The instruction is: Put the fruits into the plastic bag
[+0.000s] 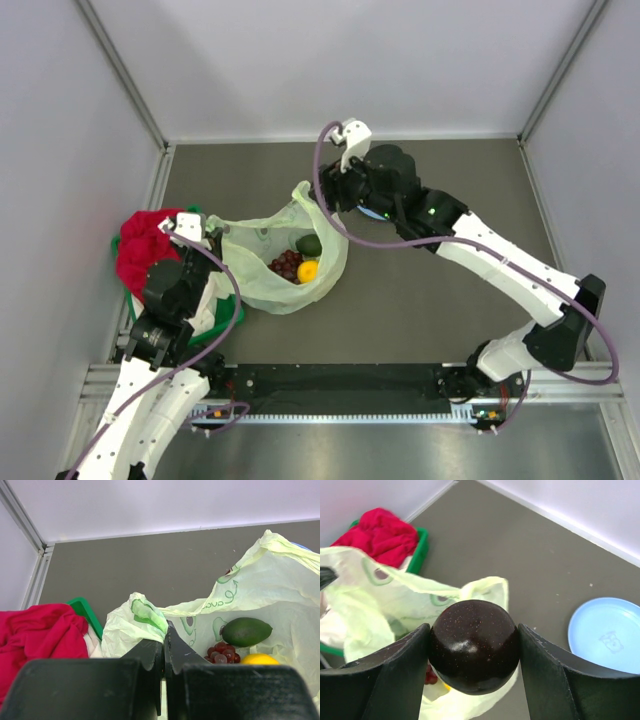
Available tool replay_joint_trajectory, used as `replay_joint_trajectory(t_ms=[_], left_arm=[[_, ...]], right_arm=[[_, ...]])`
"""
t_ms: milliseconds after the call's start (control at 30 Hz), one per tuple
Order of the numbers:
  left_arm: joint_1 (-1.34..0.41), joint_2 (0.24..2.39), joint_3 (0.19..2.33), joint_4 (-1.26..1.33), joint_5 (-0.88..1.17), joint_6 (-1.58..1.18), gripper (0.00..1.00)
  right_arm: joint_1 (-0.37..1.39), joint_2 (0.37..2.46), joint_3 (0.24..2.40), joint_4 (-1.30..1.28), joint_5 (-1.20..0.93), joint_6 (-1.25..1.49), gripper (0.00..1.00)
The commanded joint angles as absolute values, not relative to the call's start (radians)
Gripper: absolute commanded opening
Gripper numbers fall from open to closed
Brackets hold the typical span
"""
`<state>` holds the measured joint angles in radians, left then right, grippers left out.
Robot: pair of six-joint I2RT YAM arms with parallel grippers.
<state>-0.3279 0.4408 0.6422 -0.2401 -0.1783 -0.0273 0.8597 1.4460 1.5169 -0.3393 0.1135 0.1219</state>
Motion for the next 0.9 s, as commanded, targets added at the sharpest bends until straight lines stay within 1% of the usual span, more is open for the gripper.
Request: replay_joint_trajectory(t_ms=[0, 233, 500, 867], left_arm=[[-0.324, 0.439, 0.647, -0.196, -0.167, -0.035, 0.00], [-0.324, 0.437, 0.646, -0.196, -0.166, -0.035, 0.00], [-0.324, 0.437, 0.646, -0.196, -0.164, -0.035, 0.00], [-0.324, 0.437, 0.647, -0.196, -0.167, -0.035, 0.00]], right_arm=[[0.922, 1.462, 1.597, -0.321, 0.117, 0.072, 0.45], [1.011, 1.546, 1.655, -0.348, 0.051, 0.058, 0.45], [1.052, 1.654, 1.695, -0.399, 0.011, 0.078, 0.45], [1.071, 1.753, 1.706, -0.445, 0.049, 0.110, 0.46]])
